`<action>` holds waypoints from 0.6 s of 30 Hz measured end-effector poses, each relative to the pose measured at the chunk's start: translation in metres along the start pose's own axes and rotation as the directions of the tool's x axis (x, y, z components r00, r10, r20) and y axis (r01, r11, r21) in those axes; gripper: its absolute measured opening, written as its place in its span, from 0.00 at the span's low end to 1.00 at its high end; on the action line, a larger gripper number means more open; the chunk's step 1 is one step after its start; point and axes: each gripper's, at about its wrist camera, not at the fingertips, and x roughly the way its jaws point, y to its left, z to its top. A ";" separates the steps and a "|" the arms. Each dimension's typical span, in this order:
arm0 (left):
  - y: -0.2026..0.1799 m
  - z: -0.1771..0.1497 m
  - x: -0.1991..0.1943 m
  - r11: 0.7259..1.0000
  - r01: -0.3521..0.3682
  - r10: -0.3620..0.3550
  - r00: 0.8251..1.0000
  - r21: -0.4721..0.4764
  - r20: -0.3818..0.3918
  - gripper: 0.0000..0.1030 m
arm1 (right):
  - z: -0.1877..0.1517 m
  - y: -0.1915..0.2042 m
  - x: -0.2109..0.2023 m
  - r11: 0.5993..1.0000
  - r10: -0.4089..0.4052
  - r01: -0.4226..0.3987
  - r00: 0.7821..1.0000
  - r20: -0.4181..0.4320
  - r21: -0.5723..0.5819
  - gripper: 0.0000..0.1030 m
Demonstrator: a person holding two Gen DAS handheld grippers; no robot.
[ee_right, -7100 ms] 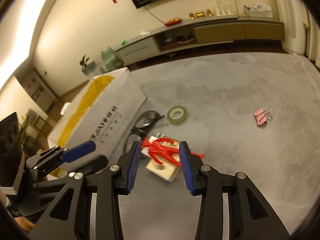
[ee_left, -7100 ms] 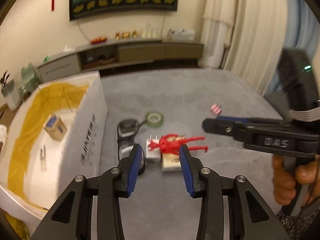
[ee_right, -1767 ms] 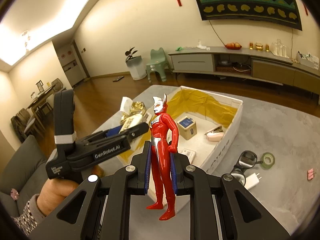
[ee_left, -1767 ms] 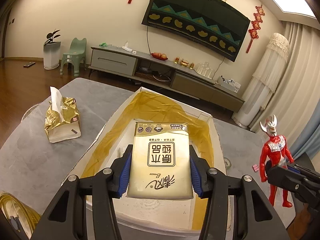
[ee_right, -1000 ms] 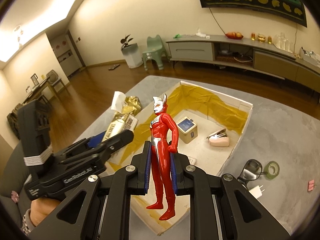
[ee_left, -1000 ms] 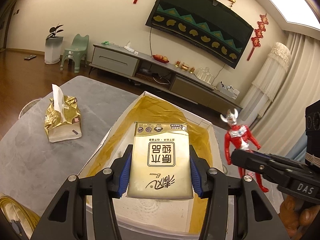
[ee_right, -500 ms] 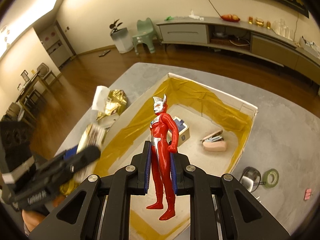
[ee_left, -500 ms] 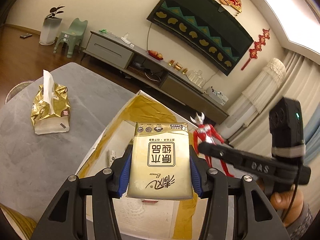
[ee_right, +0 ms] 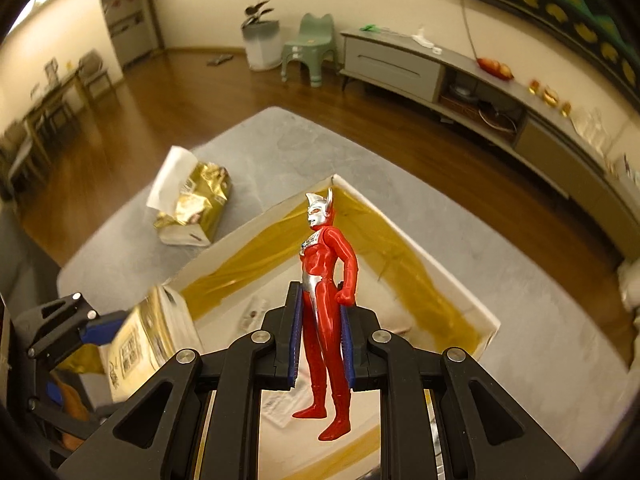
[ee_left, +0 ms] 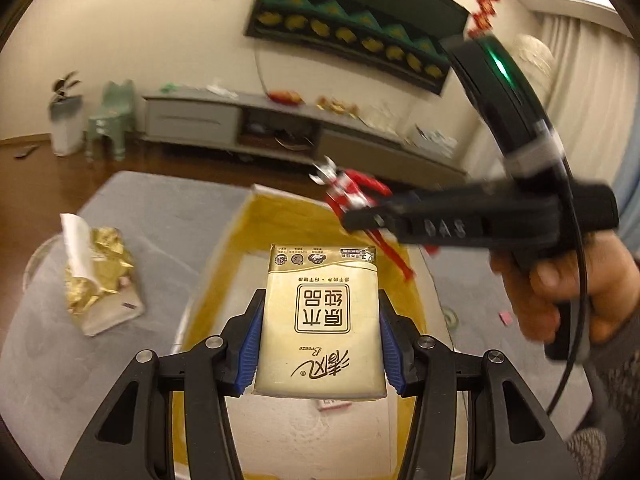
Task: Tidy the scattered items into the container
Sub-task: 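Carry the red figure and tissue pack over the cardboard box with both tools, then open both tools to drop the red figure and tissue pack inside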
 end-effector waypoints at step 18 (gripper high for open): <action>-0.010 0.003 0.035 0.999 -0.028 0.031 0.996 0.033 -0.086 0.51 | 0.015 0.009 0.065 0.965 -0.073 0.049 0.994 -0.086 -0.257 0.18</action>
